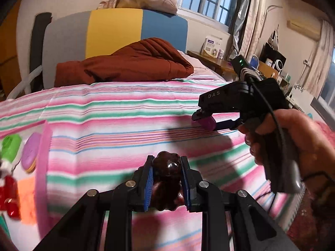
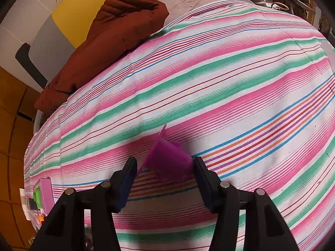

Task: Organize rigid objects
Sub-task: 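Close the left gripper on the brown spiky ball and lift it, then carry the brown spiky ball onto the tray and open the left gripper, then carry the purple suction-cup toy onto the tray beside the brown ball, open right gripper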

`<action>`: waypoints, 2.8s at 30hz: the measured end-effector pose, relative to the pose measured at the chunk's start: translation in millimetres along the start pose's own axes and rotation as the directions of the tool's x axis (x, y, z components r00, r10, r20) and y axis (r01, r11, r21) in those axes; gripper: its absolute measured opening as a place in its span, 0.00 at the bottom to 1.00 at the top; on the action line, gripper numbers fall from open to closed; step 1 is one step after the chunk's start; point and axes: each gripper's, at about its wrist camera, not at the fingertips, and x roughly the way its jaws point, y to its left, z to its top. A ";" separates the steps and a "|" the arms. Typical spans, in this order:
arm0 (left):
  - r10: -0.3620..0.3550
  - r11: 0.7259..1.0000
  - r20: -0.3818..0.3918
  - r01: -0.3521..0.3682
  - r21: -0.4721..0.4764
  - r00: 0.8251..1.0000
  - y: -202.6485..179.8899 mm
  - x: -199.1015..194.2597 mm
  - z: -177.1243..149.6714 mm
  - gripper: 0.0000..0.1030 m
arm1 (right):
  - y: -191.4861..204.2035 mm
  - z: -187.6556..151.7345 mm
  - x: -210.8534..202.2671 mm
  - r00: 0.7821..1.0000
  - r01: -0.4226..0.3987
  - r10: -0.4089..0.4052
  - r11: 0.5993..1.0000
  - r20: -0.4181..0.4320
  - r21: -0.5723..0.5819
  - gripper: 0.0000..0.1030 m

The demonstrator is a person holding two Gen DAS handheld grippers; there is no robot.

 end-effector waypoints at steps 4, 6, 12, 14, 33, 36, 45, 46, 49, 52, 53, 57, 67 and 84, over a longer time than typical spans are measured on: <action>0.004 1.000 0.016 -0.004 -0.021 1.000 7.3 -27.4 -10.0 0.23 | 1.4 -0.9 0.2 1.000 -0.002 0.002 1.000 0.004 -0.007 0.55; 0.010 1.000 0.027 -0.009 -0.027 1.000 12.4 -41.2 -13.7 0.23 | 2.1 -2.0 -0.2 1.000 0.000 0.000 1.000 0.006 -0.012 0.54; 0.049 0.996 0.070 -0.044 -0.076 0.996 39.6 -86.5 -24.3 0.23 | 6.0 -5.4 -2.8 1.000 -0.009 0.009 1.000 0.011 -0.023 0.54; 0.066 0.994 0.078 -0.059 -0.096 0.995 50.3 -97.3 -28.0 0.23 | 9.6 -7.1 -7.0 1.000 -0.013 0.014 0.999 0.026 -0.038 0.54; 0.255 0.944 0.032 -0.242 -0.225 0.966 137.8 -132.4 -79.1 0.23 | 37.1 -35.0 -25.4 0.995 -0.057 0.067 0.988 0.070 -0.142 0.54; 0.285 0.939 0.024 -0.274 -0.208 0.958 143.1 -128.4 -79.9 0.23 | 37.0 -36.7 -24.8 0.995 -0.072 0.081 0.988 0.063 -0.137 0.54; 0.343 0.918 0.016 -0.331 -0.220 0.939 166.7 -117.5 -74.7 0.23 | 39.4 -37.1 -21.5 0.996 -0.057 0.067 0.987 0.061 -0.153 0.54; 0.345 0.916 0.016 -0.333 -0.223 0.939 167.8 -116.0 -73.7 0.23 | 39.4 -36.9 -21.2 0.996 -0.056 0.066 0.987 0.061 -0.152 0.54; 0.343 0.914 0.018 -0.329 -0.239 0.939 168.7 -113.2 -73.5 0.23 | 38.8 -36.8 -21.9 0.996 -0.054 0.065 0.987 0.067 -0.152 0.54; 0.352 0.911 0.033 -0.334 -0.242 0.936 165.7 -116.3 -74.9 0.28 | 41.0 -36.9 -22.1 0.995 -0.055 0.067 0.986 0.075 -0.155 0.54; 0.354 0.912 0.041 -0.335 -0.238 0.934 163.7 -118.9 -75.4 0.43 | 41.2 -36.5 -22.4 0.995 -0.056 0.068 0.986 0.077 -0.156 0.54; 0.380 0.909 0.097 -0.351 -0.226 0.920 150.7 -139.7 -78.9 0.84 | 46.5 -37.9 -23.1 0.994 -0.061 0.076 0.982 0.077 -0.181 0.54; 0.395 0.906 0.108 -0.367 -0.212 0.912 133.9 -167.0 -92.9 0.99 | 71.5 -56.2 -22.6 0.993 -0.096 0.113 0.959 0.046 -0.268 0.54; 0.378 0.889 0.081 -0.337 -0.309 0.922 151.7 -188.4 -105.0 1.00 | 127.0 -125.3 -22.5 0.995 -0.067 0.097 0.859 0.033 -0.508 0.54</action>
